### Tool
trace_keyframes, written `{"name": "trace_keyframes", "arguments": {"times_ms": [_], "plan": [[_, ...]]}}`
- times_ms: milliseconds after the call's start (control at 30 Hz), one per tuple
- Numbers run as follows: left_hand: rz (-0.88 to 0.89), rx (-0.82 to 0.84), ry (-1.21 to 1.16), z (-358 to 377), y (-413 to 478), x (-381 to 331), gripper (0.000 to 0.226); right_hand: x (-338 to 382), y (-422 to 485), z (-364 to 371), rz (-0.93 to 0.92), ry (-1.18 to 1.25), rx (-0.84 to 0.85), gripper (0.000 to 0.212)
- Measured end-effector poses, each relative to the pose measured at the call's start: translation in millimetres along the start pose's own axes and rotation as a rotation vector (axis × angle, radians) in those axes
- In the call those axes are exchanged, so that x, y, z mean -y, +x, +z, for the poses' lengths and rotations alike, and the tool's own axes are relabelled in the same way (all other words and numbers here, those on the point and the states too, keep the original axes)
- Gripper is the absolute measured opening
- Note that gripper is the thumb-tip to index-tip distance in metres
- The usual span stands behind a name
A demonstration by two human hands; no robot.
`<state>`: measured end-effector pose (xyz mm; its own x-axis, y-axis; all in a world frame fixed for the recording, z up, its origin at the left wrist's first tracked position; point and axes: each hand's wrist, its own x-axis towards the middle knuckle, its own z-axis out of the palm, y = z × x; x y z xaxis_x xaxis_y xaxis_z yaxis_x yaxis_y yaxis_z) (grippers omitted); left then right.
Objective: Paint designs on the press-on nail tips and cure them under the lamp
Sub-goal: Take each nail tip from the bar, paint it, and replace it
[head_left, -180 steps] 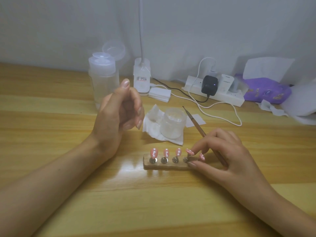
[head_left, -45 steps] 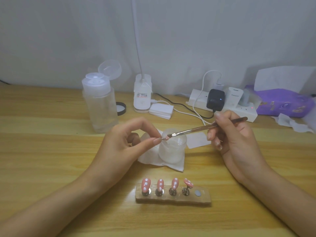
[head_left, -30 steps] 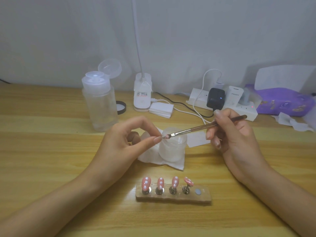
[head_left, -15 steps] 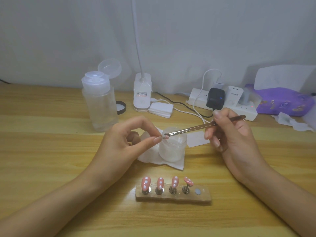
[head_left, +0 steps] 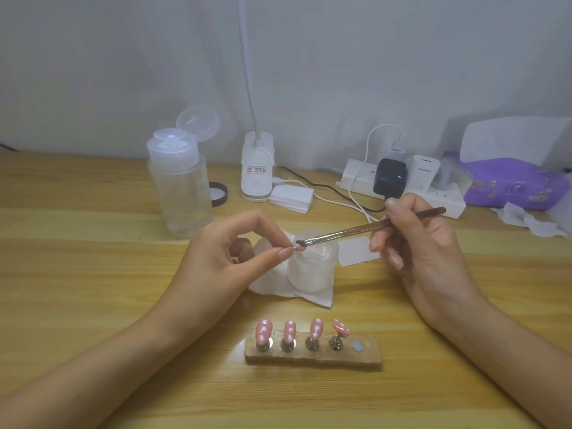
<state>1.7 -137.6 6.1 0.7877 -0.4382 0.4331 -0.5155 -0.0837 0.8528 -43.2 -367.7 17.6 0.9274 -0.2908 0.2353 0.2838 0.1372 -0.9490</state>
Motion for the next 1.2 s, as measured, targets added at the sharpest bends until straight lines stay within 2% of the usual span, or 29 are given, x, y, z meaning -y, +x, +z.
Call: {"name": "trace_keyframes", "arguments": {"times_ms": [133, 500, 833, 933, 1067, 1200], "plan": [[-0.004, 0.006, -0.003, 0.0, -0.7, -0.6, 0.013, 0.2, 0.1, -1.8, 0.018, 0.048, -0.041, 0.023], [-0.036, 0.010, 0.000, 0.1, -1.4, -5.2, 0.016, 0.3, -0.8, -1.4, -0.013, 0.013, -0.011, 0.025], [-0.156, -0.004, -0.080, 1.3, -0.3, -10.6, 0.012, -0.4, -0.7, -1.0, -0.005, -0.007, -0.012, 0.025], [-0.163, -0.005, -0.090, 1.2, -0.2, -10.7, 0.012, 0.0, -0.7, -2.4, -0.001, 0.035, -0.039, 0.024], [-0.162, -0.005, -0.096, 0.6, -0.5, -10.7, 0.014, -0.5, -1.1, -1.4, -0.024, -0.008, 0.008, 0.026], [-0.148, 0.001, -0.084, 0.2, -0.5, -10.0, 0.014, -0.6, 0.1, -2.7, 0.002, 0.019, -0.042, 0.024]]}}
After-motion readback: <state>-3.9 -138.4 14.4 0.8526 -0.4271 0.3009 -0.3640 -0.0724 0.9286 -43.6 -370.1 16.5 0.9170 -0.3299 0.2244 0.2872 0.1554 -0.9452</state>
